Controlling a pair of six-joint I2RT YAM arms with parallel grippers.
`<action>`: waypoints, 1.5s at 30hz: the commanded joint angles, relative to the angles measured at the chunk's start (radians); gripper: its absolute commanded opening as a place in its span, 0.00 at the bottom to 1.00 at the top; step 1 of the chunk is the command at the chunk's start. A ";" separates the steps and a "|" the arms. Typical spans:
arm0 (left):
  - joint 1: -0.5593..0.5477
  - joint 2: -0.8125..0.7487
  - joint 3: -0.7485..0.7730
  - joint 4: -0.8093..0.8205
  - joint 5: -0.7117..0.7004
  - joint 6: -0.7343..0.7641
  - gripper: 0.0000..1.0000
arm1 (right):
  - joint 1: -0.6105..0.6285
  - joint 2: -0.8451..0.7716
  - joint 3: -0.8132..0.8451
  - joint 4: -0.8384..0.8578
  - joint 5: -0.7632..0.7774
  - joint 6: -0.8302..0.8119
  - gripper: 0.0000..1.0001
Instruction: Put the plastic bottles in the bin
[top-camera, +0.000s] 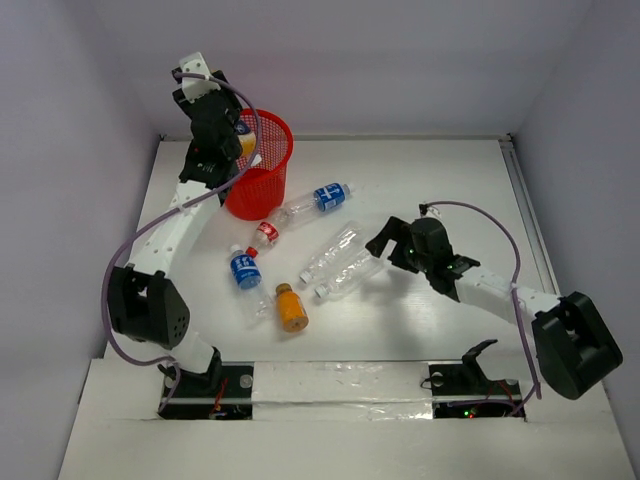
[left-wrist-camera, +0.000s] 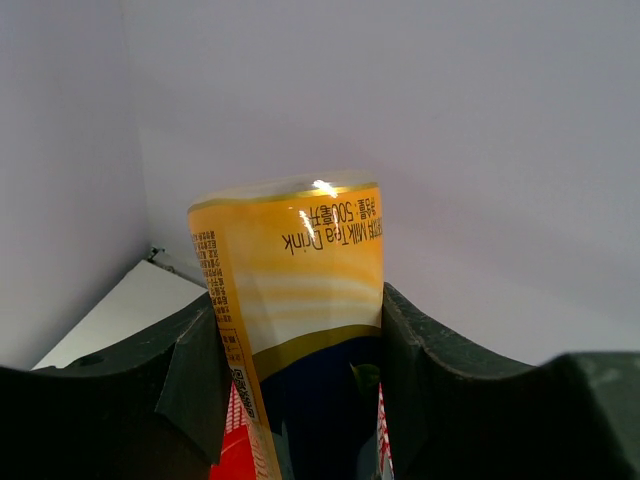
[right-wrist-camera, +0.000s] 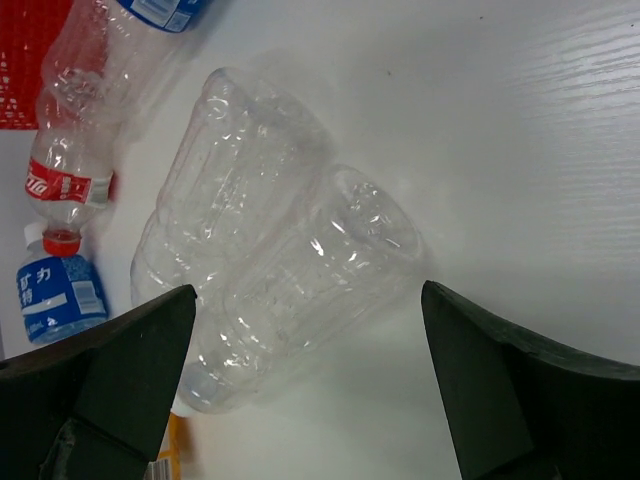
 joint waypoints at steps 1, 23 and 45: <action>0.016 0.006 0.017 0.141 0.007 0.052 0.31 | 0.007 0.043 0.014 0.105 0.050 0.044 1.00; 0.025 0.174 -0.123 0.356 0.026 0.090 0.44 | 0.007 0.249 0.025 0.227 0.060 0.098 0.91; 0.025 -0.038 -0.217 0.279 0.160 -0.117 0.71 | 0.007 -0.090 -0.075 0.077 0.089 0.007 0.94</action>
